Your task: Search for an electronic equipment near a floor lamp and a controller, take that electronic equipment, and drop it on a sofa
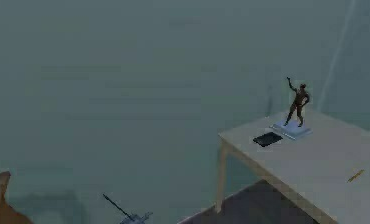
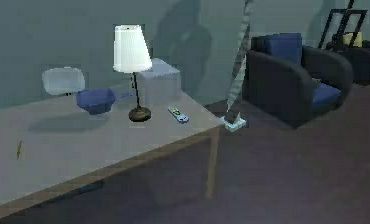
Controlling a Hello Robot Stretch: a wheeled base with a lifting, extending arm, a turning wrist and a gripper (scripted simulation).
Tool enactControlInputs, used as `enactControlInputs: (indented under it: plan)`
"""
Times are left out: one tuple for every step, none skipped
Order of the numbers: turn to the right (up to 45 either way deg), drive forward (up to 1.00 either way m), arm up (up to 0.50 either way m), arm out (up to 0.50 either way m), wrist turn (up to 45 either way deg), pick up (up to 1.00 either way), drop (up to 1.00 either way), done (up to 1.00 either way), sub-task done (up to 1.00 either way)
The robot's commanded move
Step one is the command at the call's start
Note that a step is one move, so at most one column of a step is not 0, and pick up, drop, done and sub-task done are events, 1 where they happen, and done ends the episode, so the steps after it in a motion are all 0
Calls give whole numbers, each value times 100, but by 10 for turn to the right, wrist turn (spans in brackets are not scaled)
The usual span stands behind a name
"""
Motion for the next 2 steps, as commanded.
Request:
enactControlInputs:
  plan:
    - [450, 0, 0, 0, 0, 0, 0, 0, 0]
    - [450, 0, 0, 0, 0, 0, 0, 0, 0]
